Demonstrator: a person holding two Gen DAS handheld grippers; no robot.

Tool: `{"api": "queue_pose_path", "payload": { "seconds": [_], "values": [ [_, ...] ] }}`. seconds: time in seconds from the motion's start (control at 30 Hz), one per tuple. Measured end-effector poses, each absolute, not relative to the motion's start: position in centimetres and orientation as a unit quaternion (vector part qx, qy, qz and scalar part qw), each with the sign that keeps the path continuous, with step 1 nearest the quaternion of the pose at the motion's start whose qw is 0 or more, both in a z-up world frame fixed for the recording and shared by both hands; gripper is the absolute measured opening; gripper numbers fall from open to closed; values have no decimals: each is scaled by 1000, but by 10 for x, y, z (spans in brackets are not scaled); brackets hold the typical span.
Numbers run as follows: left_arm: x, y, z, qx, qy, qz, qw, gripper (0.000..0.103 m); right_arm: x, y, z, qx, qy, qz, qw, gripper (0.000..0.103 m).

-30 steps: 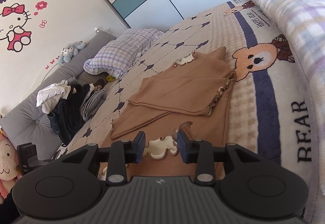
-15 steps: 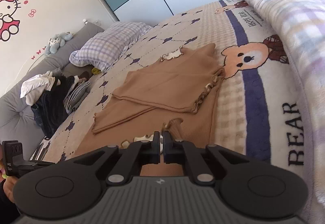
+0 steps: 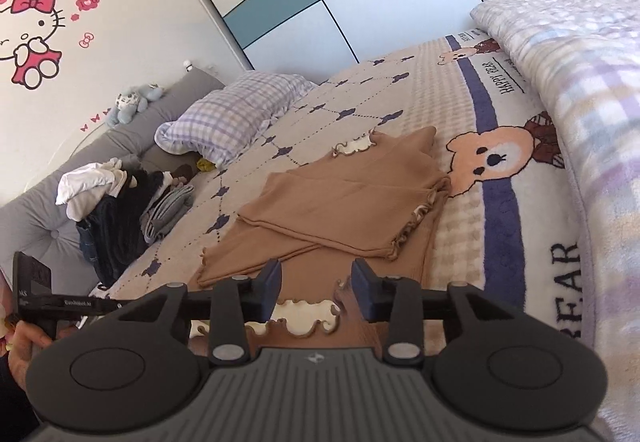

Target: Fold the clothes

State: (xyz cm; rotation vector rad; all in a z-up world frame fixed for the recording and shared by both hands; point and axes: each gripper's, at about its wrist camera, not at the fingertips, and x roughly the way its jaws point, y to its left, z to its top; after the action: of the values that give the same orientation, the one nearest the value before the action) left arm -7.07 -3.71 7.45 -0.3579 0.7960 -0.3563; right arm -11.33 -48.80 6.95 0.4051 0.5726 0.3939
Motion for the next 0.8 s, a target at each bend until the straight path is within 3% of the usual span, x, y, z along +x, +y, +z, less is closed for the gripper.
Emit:
{"api": "queue_pose_path", "payload": {
  "seconds": [0.13, 0.2, 0.43, 0.57, 0.67, 0.73, 0.8],
  "values": [
    [-57, -35, 73, -191, 385, -161, 889, 6, -103, -472, 53, 145, 337, 172, 914, 32],
    [-53, -34, 72, -201, 388, -156, 886, 6, -99, -467, 48, 127, 345, 163, 916, 9],
    [-32, -20, 72, -241, 367, -127, 890, 7, -99, -472, 67, 124, 262, 98, 952, 8],
    [-23, -18, 61, -212, 368, -112, 898, 8, -74, -473, 54, 120, 294, 38, 948, 8],
    [-22, -10, 57, -198, 367, -107, 903, 21, -64, -462, 46, 91, 317, 35, 943, 8],
    [-25, -4, 57, -194, 358, -114, 906, 39, -63, -459, 43, 89, 324, 31, 941, 8],
    [-27, -2, 56, -185, 353, -130, 908, 45, -61, -462, 41, 99, 332, 26, 938, 8]
  ]
}}
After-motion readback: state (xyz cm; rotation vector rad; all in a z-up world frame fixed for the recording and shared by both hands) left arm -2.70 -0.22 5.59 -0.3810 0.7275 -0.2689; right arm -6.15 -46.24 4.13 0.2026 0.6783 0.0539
